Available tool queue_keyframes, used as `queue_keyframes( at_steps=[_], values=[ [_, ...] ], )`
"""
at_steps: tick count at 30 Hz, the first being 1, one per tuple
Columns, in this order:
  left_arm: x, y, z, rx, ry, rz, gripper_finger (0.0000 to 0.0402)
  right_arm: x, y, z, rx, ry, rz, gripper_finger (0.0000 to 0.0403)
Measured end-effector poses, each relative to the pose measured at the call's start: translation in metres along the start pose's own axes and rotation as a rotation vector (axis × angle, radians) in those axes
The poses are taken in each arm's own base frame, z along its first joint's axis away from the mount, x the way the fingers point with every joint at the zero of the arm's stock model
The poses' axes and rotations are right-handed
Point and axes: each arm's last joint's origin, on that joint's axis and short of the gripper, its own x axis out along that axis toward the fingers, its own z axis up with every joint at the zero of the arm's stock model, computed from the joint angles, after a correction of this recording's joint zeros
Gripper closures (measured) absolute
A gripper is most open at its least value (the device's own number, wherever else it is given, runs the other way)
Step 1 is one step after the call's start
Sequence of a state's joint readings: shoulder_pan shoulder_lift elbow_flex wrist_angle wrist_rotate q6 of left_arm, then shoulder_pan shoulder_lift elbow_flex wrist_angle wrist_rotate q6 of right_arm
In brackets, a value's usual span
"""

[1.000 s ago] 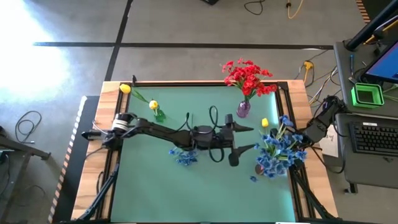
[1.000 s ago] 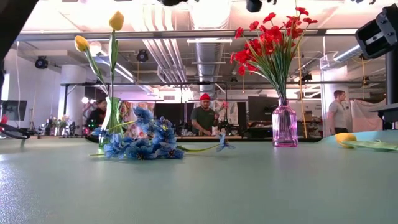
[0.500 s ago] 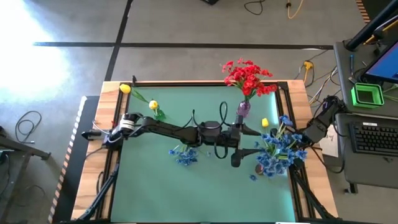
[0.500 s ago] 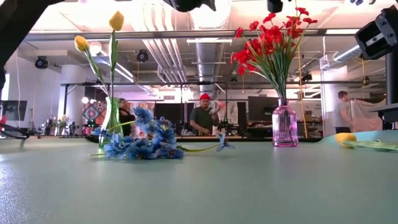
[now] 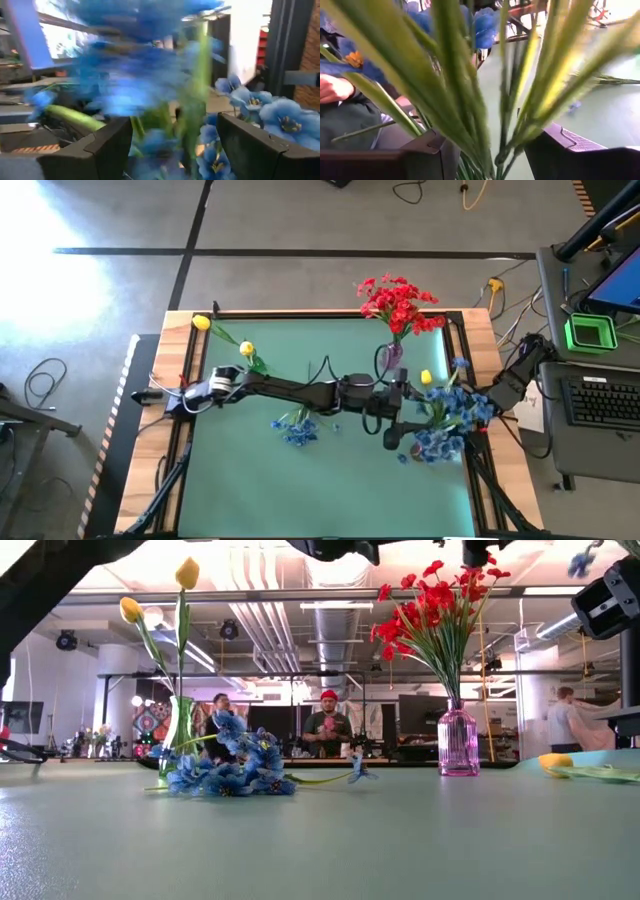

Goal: Sort flowers into vase by color
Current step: Put the right blue flower into the red vase

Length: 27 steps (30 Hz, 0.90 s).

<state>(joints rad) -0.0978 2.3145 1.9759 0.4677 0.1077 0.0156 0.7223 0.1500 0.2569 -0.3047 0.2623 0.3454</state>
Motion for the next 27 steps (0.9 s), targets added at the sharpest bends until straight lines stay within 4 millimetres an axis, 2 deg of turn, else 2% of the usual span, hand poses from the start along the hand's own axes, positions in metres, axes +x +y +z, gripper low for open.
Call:
queue_keyframes(
  at_steps=[5,11,15,20,23,27],
  values=[
    [0.006,0.0,0.006,0.003,0.017,-0.052,0.0134,0.001,0.0,-0.001,0.001,0.01,-0.004,0.0225],
    [0.012,0.001,-0.001,-0.02,0.092,-0.065,0.0148,0.001,0.0,-0.001,0.004,0.016,-0.006,0.0225],
    [0.013,0.002,0.007,-0.024,0.077,-0.064,0.015,0.001,-0.001,-0.002,0.028,0.028,-0.011,0.0225],
    [0.013,0.002,0.006,-0.003,0.078,-0.081,0.0153,0.001,-0.001,-0.003,0.046,0.034,-0.013,0.0225],
    [0.013,0.001,0.006,0.019,0.072,-0.094,0.017,0.001,-0.001,-0.003,0.049,0.034,-0.014,0.0225],
    [0.013,0.001,0.006,0.04,0.076,-0.096,0.0216,0.001,-0.001,-0.003,0.062,0.035,-0.015,0.0225]
  ],
)
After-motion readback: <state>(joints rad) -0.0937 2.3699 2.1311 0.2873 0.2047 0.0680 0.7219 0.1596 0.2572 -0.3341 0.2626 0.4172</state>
